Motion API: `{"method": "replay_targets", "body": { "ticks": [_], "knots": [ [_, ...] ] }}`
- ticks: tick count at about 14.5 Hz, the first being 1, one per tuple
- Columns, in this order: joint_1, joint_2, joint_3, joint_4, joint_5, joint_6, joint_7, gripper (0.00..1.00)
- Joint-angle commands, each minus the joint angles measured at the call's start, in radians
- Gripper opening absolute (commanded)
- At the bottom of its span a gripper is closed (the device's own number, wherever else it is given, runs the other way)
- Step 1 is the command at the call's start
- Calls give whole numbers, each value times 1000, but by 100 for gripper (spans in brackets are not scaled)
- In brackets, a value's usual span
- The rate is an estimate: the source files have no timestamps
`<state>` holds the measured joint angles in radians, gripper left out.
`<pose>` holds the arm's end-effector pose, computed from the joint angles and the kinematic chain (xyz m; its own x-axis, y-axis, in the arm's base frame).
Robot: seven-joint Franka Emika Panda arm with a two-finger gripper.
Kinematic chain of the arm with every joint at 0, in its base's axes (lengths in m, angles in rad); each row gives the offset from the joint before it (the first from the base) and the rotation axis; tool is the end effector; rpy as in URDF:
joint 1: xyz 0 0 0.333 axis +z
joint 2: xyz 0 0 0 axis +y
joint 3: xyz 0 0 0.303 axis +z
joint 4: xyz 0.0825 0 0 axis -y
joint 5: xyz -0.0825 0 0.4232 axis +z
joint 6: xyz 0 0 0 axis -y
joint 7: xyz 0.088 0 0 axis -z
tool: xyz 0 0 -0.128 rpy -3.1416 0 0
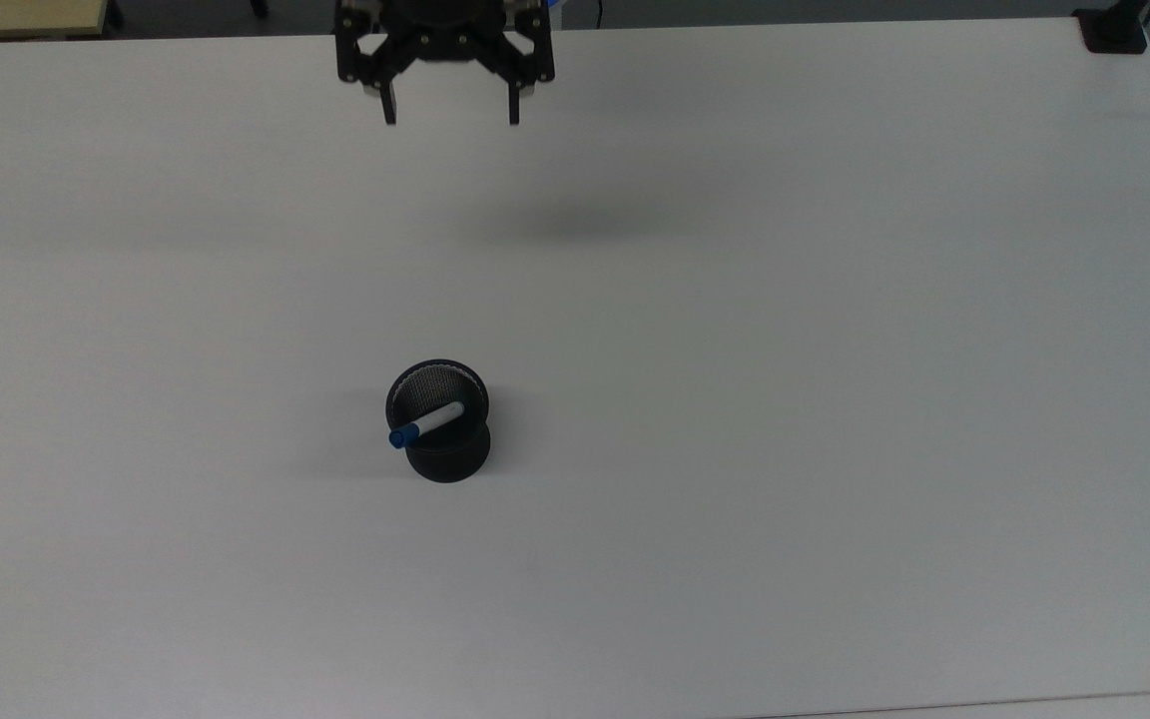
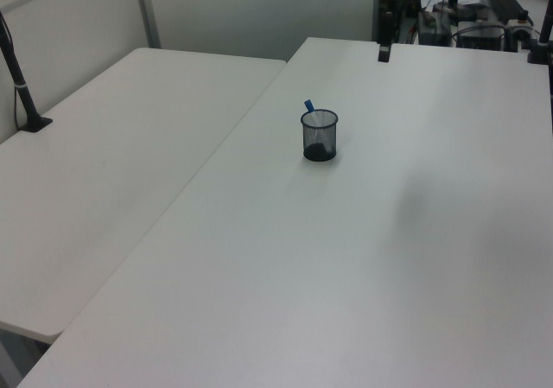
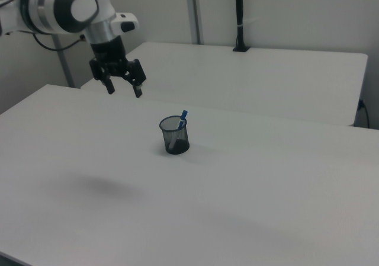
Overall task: Remove the marker
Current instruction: 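Move the open gripper down toward the blue-capped marker in the mesh cup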
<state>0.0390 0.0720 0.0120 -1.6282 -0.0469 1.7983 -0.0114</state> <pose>0.6340 0.0272 0.5378 0.9926 0.0725 0.0972 0.0683 -0.9966 0.0467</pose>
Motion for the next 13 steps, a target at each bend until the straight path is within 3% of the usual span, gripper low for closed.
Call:
{"method": "replay_targets", "body": {
  "ticks": [1, 9, 13],
  "knots": [
    [-10, 67, -3, -1, 16, 149, 59, 100],
    [-45, 293, -10, 39, -28, 561, 223, 100],
    [-47, 380, -14, 48, -151, 737, 371, 100]
  ]
}}
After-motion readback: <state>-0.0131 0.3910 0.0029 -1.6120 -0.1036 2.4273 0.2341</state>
